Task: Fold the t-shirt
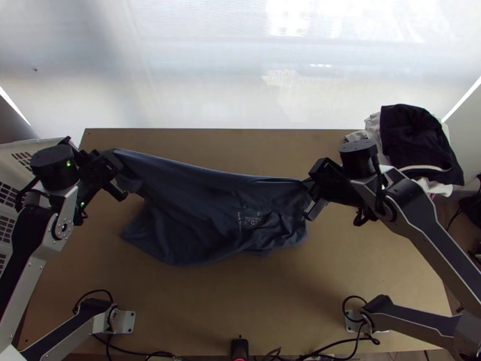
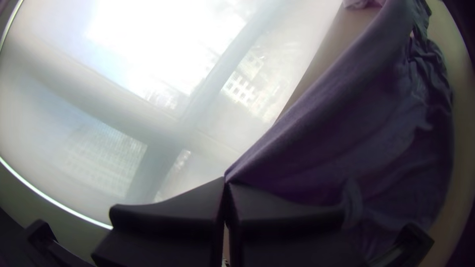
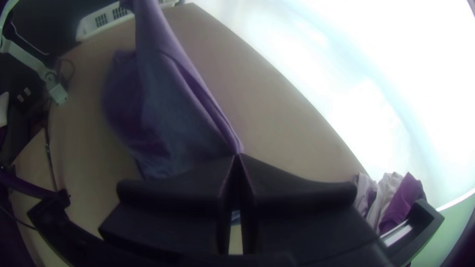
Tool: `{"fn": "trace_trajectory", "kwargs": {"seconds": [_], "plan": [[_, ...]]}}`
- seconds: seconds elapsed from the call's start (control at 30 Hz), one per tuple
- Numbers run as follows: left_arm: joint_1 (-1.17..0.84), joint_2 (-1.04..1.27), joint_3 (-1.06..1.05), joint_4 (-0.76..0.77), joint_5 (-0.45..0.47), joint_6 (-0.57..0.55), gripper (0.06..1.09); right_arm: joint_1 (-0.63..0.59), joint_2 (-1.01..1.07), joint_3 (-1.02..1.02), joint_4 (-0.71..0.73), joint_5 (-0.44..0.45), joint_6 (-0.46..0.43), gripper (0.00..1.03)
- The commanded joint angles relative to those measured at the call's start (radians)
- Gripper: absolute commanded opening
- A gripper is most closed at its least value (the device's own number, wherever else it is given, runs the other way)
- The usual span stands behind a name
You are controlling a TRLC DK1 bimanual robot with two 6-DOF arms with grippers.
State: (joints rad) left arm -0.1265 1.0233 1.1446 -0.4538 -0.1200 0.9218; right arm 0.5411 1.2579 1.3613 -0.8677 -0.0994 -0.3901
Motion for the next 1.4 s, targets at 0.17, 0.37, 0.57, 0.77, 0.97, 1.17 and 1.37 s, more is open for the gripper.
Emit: {"fn": "trace_trajectory", "kwargs": {"seconds": [0.17, 0.37, 0.57, 0.77, 0.97, 1.17, 1.37], "plan": [[-0.019, -0.241, 0.142, -0.474, 0.0, -0.394, 0.1, -0.07, -0.229, 0.098, -0.185, -0.029, 0.195, 0.03], [-0.039, -0.367, 0.185, -0.649, 0.056, -0.469, 0.1, -0.069, -0.285, 0.168, -0.326, -0.12, 0.277, 0.03], [-0.039, -0.341, 0.346, -0.775, 0.232, -0.525, 0.1, -0.063, -0.315, 0.179, -0.464, -0.304, 0.321, 0.03], [-0.039, -0.244, 0.53, -0.951, 0.424, -0.564, 0.1, -0.035, -0.315, 0.245, -0.559, -0.352, 0.333, 0.03], [-0.173, -0.143, 0.607, -0.956, 0.456, -0.693, 0.1, -0.033, -0.321, 0.237, -0.57, -0.388, 0.335, 0.03], [-0.438, -0.078, 0.616, -0.954, 0.451, -0.865, 0.1, -0.032, -0.327, 0.22, -0.577, -0.476, 0.35, 0.03], [-0.501, -0.063, 0.649, -0.979, 0.448, -0.882, 0.1, -0.027, -0.339, 0.246, -0.597, -0.549, 0.367, 0.03]]}}
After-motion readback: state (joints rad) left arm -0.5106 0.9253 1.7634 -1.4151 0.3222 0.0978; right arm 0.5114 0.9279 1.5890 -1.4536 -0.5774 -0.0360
